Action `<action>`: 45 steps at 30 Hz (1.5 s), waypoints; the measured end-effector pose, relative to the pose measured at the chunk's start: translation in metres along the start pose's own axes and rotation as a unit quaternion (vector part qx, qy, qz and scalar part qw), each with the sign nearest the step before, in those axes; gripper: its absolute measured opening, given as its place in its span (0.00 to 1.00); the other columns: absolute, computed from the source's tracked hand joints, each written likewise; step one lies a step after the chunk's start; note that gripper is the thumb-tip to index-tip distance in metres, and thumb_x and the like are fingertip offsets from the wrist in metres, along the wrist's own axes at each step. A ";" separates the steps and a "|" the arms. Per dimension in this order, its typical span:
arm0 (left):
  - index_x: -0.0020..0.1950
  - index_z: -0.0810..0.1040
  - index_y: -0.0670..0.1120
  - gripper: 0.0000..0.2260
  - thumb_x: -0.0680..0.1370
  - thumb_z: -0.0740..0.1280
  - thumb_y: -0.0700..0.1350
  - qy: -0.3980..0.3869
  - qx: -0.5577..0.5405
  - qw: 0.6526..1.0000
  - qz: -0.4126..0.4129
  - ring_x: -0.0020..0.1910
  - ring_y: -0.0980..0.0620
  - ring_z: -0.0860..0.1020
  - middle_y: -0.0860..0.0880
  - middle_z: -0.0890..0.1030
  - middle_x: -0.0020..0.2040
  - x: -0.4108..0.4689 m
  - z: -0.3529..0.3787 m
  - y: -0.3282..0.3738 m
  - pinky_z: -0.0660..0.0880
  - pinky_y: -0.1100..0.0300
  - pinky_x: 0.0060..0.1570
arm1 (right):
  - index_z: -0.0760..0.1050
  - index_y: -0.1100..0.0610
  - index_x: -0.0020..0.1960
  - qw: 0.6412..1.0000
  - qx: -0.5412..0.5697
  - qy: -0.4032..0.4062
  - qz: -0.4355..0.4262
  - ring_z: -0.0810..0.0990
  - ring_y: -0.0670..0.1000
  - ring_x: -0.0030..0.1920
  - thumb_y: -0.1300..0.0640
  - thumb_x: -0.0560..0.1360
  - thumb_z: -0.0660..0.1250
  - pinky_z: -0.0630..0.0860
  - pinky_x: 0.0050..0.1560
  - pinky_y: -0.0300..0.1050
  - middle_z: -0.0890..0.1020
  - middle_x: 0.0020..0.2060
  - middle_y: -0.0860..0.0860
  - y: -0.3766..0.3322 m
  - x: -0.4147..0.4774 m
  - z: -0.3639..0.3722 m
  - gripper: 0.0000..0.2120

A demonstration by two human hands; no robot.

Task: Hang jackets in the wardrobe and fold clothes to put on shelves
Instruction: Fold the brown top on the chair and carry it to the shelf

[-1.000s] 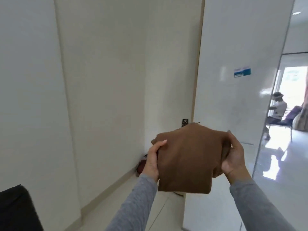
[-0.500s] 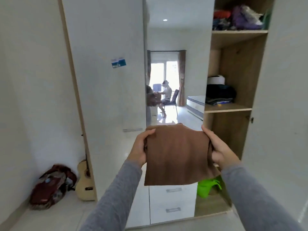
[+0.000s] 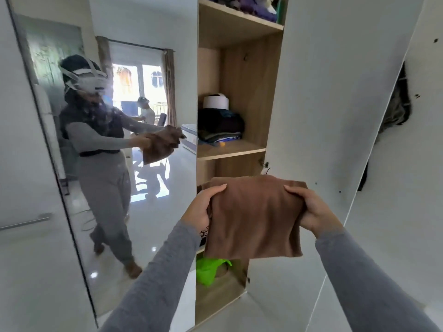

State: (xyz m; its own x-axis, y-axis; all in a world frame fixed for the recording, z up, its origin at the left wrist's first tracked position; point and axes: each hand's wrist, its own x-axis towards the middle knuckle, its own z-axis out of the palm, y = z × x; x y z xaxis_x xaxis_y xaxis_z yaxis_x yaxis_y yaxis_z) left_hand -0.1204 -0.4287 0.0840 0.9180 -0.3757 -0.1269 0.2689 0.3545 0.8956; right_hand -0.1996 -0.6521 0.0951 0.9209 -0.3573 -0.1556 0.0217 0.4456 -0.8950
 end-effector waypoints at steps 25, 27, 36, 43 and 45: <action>0.67 0.72 0.44 0.19 0.77 0.67 0.45 0.141 0.017 0.990 -0.021 0.57 0.45 0.78 0.43 0.78 0.61 0.399 0.027 -0.139 0.72 0.48 0.62 | 0.78 0.61 0.59 0.966 -0.157 -0.133 0.153 0.81 0.56 0.55 0.63 0.73 0.69 0.78 0.53 0.49 0.83 0.54 0.57 0.004 0.418 -0.095 0.14; 0.67 0.70 0.45 0.17 0.78 0.65 0.45 0.178 0.018 0.984 -0.028 0.57 0.46 0.78 0.45 0.77 0.61 0.406 0.018 -0.156 0.73 0.49 0.61 | 0.77 0.59 0.58 0.962 -0.164 -0.148 0.161 0.81 0.55 0.54 0.64 0.73 0.68 0.77 0.53 0.48 0.83 0.52 0.56 0.022 0.442 -0.091 0.13; 0.73 0.62 0.50 0.23 0.79 0.63 0.48 0.258 0.176 0.950 -0.003 0.65 0.47 0.71 0.47 0.70 0.68 0.459 -0.041 -0.193 0.66 0.46 0.68 | 0.72 0.61 0.65 0.950 -0.254 -0.121 0.138 0.77 0.56 0.59 0.57 0.76 0.66 0.70 0.66 0.53 0.78 0.60 0.58 0.124 0.537 -0.093 0.19; 0.69 0.67 0.45 0.17 0.80 0.61 0.40 0.256 0.184 0.949 -0.008 0.64 0.47 0.72 0.45 0.73 0.65 0.507 -0.075 -0.214 0.67 0.46 0.67 | 0.68 0.61 0.67 0.908 -0.385 -0.120 0.113 0.74 0.53 0.54 0.55 0.77 0.64 0.68 0.54 0.44 0.76 0.55 0.56 0.159 0.572 -0.081 0.20; 0.69 0.67 0.42 0.18 0.80 0.62 0.39 0.265 0.195 0.944 -0.023 0.64 0.44 0.72 0.42 0.74 0.65 0.514 -0.095 -0.218 0.67 0.45 0.67 | 0.63 0.58 0.71 0.902 -0.389 -0.150 0.110 0.75 0.55 0.59 0.51 0.73 0.68 0.71 0.59 0.47 0.75 0.58 0.53 0.175 0.569 -0.079 0.30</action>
State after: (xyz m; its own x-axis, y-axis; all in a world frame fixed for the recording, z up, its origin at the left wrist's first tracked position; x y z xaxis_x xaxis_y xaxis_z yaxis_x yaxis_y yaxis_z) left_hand 0.3207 -0.6184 -0.2171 0.9527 0.1341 -0.2727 0.2792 -0.0325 0.9597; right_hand 0.2976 -0.8425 -0.1836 0.9360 -0.0401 -0.3498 -0.3469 -0.2750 -0.8967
